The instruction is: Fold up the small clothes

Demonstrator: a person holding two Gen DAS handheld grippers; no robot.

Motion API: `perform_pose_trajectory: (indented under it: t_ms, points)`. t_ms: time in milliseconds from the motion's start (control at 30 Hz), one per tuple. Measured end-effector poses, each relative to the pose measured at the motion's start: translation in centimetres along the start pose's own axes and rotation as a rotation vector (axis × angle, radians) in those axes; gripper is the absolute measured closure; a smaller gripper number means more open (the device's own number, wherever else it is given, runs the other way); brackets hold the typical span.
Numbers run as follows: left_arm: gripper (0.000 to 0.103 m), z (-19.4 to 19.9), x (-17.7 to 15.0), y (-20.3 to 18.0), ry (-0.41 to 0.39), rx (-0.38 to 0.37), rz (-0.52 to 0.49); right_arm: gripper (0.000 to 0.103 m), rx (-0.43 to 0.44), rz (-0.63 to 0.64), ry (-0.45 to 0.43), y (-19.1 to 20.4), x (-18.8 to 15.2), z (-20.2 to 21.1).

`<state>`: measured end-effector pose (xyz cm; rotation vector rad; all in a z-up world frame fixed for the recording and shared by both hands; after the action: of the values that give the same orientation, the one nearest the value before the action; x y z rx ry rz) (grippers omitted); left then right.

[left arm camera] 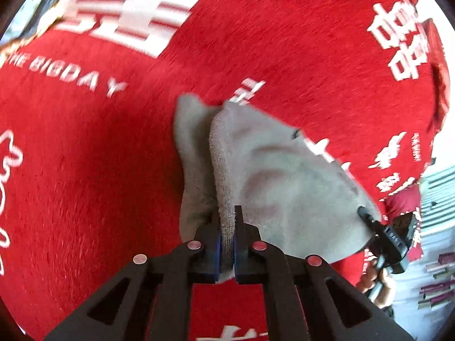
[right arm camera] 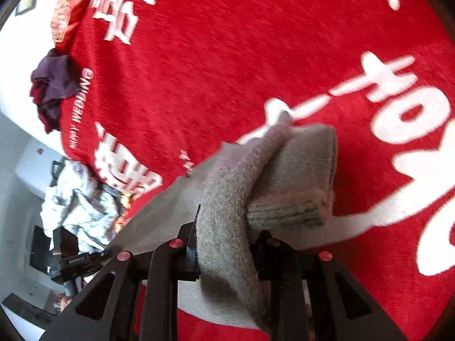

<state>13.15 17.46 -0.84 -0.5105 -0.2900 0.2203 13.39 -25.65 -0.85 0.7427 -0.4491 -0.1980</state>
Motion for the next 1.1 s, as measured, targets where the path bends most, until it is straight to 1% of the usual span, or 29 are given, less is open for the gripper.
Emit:
perform_pose_trajectory:
  t_ms: [67, 100, 133, 200, 233, 267, 300, 333, 367, 400, 433, 467, 500, 533, 567, 600, 633, 667, 700, 733, 767, 800, 833, 867, 900, 933, 967, 1033, 1100]
  points:
    - [0.097, -1.5, -0.2, 2.1, 0.023, 0.059, 0.046, 0.076, -0.04, -0.002, 0.039, -1.4, -0.3, -1.3]
    - [0.097, -2.4, -0.3, 3.7, 0.059, 0.079, 0.086, 0.068, -0.074, -0.003, 0.059, -2.1, -0.7, -1.9]
    - [0.097, -3.0, -0.5, 4.9, 0.087, 0.082, 0.131, 0.06, -0.088, -0.011, 0.072, -2.7, -1.0, -2.2]
    - [0.072, -3.0, -1.0, 6.5, 0.105, 0.081, 0.188, 0.052, -0.064, -0.032, 0.063, -3.4, -1.2, -1.8]
    - [0.061, -2.1, -1.1, 7.0, 0.076, 0.088, 0.205, 0.044, -0.069, -0.04, 0.049, -3.7, -1.2, -1.4]
    - [0.055, -1.3, -1.1, 6.9, 0.057, 0.103, 0.201, 0.04, -0.084, -0.047, 0.031, -3.9, -1.2, -0.9]
    - [0.055, -0.3, -1.1, 6.5, 0.031, 0.137, 0.181, 0.036, -0.114, -0.054, 0.008, -4.1, -1.0, -0.2]
    - [0.055, 0.9, -0.7, 5.5, -0.006, 0.182, 0.143, 0.036, -0.159, -0.056, -0.014, -4.1, -0.9, 0.5]
    - [0.055, 1.4, -0.6, 4.8, -0.026, 0.192, 0.12, 0.035, -0.206, -0.046, -0.047, -3.7, -0.6, 1.4]
    - [0.055, 1.9, -0.2, 3.7, -0.049, 0.182, 0.087, 0.035, -0.254, -0.012, -0.094, -2.7, -0.3, 2.4]
    - [0.055, 2.2, 0.3, 1.9, -0.06, 0.144, 0.041, 0.034, -0.29, 0.051, -0.142, -1.1, 0.1, 3.2]
    - [0.055, 2.1, 0.6, 0.7, -0.059, 0.121, 0.011, 0.033, -0.319, 0.142, -0.173, 1.0, 0.7, 3.5]
    - [0.055, 1.5, 1.0, -1.5, -0.054, 0.084, -0.042, 0.029, -0.328, 0.199, -0.171, 2.5, 1.0, 3.1]
    - [0.04, 0.9, 1.3, -3.1, -0.046, 0.065, -0.078, 0.024, -0.328, 0.261, -0.146, 4.1, 1.5, 2.1]
    - [0.017, -0.2, 1.5, -5.0, -0.035, 0.044, -0.115, 0.022, -0.314, 0.316, -0.102, 5.3, 2.2, 0.6]
    - [0.011, -1.2, 1.8, -6.7, -0.03, 0.013, -0.154, 0.022, -0.294, 0.344, -0.053, 6.0, 3.0, -1.3]
    - [0.01, -2.4, 2.1, -8.7, -0.034, -0.004, -0.201, 0.022, -0.278, 0.339, 0.002, 6.0, 3.6, -3.5]
    - [0.01, -3.4, 2.4, -10.2, -0.033, 0.007, -0.24, 0.022, -0.271, 0.313, 0.071, 5.4, 4.2, -5.9]
    - [0.01, -5.1, 2.7, -11.6, -0.019, 0.033, -0.283, 0.022, -0.286, 0.267, 0.157, 3.9, 4.7, -8.8]
    - [0.01, -6.6, 3.1, -12.3, 0.008, 0.057, -0.301, 0.022, -0.323, 0.246, 0.209, 2.8, 5.0, -10.8]
    - [0.01, -8.0, 3.5, -12.2, 0.035, 0.086, -0.298, 0.022, -0.359, 0.295, 0.167, 2.8, 5.5, -11.2]
    - [0.01, -9.9, 3.8, -11.6, 0.078, 0.139, -0.281, 0.022, -0.387, 0.312, 0.157, 3.3, 5.9, -11.1]
    - [0.01, -12.1, 4.0, -10.4, 0.134, 0.211, -0.247, 0.023, -0.402, 0.291, 0.163, 3.3, 6.2, -10.6]
    - [0.01, -13.0, 4.0, -9.9, 0.148, 0.239, -0.236, 0.023, -0.385, 0.267, 0.141, 3.5, 6.3, -9.4]
    - [0.01, -13.1, 3.9, -9.7, 0.123, 0.266, -0.246, 0.023, -0.347, 0.271, 0.082, 4.0, 6.0, -7.3]
    - [0.01, -12.4, 3.8, -10.0, 0.084, 0.267, -0.263, 0.023, -0.333, 0.289, 0.029, 4.3, 5.2, -5.0]
    - [0.01, -11.9, 3.6, -10.3, 0.072, 0.247, -0.26, 0.022, -0.342, 0.301, 0.0, 4.2, 4.2, -3.0]
    - [0.01, -10.8, 3.3, -10.9, 0.024, 0.211, -0.246, 0.02, -0.366, 0.291, -0.024, 3.0, 1.4, 0.2]
    - [0.009, -10.7, 2.9, -11.6, 0.006, 0.225, -0.273, 0.02, -0.354, 0.22, -0.033, 0.4, -1.2, 2.0]
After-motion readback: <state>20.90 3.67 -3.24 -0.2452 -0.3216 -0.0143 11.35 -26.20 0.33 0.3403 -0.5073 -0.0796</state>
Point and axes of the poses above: each gripper's, at about its wrist camera, not at the fingertips, and z roughly against the way its jaws point, y to its left, x to its top, the point moved 3 cm from there along -z, roughly the way its jaws point, and after that the axes turned 6 degrees about y, right-handed, at the moved point
